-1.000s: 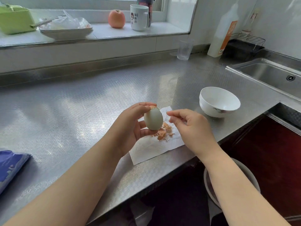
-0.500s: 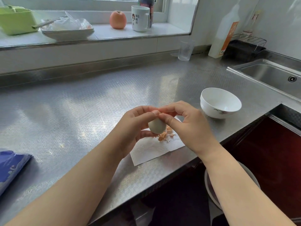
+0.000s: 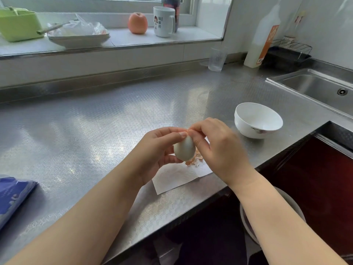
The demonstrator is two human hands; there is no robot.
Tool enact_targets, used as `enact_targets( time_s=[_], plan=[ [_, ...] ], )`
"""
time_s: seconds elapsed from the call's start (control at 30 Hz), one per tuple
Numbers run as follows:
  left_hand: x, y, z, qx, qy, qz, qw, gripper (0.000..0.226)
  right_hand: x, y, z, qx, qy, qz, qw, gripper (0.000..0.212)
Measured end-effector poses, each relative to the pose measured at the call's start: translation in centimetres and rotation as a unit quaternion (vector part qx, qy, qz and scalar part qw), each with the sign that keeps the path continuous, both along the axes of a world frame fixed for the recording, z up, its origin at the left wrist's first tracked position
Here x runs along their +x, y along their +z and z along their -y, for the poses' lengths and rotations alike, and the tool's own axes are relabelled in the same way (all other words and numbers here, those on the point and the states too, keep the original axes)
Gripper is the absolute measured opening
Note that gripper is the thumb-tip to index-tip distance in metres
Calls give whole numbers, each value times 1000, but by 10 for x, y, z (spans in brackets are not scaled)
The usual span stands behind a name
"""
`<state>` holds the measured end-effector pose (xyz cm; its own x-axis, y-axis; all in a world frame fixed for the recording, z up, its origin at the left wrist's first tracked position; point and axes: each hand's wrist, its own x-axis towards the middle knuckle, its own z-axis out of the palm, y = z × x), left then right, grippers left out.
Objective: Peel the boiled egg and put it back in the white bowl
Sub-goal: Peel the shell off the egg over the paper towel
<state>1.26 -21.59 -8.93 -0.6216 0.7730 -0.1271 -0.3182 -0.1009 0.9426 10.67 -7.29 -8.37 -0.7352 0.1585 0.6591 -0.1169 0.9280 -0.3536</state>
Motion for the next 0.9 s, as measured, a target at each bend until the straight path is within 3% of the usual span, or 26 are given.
enact_targets(
  time_s=[0.23,0.33,0.43,0.5,0.63,0.8,0.9],
  plan=[
    [-5,1,1,38,41,100,993,16,-1,-12,-15,-165,-40,22,985,9],
    [-8,1,3,59,44,165,984,23,1,-17,-18,-181,-20,108,977,22],
    [-9,1,5,75,10,189,979,31,2,-17,-15,-187,-23,87,978,15],
    [-8,1,4,68,-6,164,984,41,2,-13,-13,-230,-24,48,972,10],
    [-2,1,0,28,-11,78,997,50,0,-1,-7,-256,19,50,965,28],
    [3,1,1,16,-12,27,999,47,0,3,-9,-335,67,88,936,19],
    [3,0,0,14,-7,23,1000,33,-1,2,-11,-407,59,79,908,17]
  ],
)
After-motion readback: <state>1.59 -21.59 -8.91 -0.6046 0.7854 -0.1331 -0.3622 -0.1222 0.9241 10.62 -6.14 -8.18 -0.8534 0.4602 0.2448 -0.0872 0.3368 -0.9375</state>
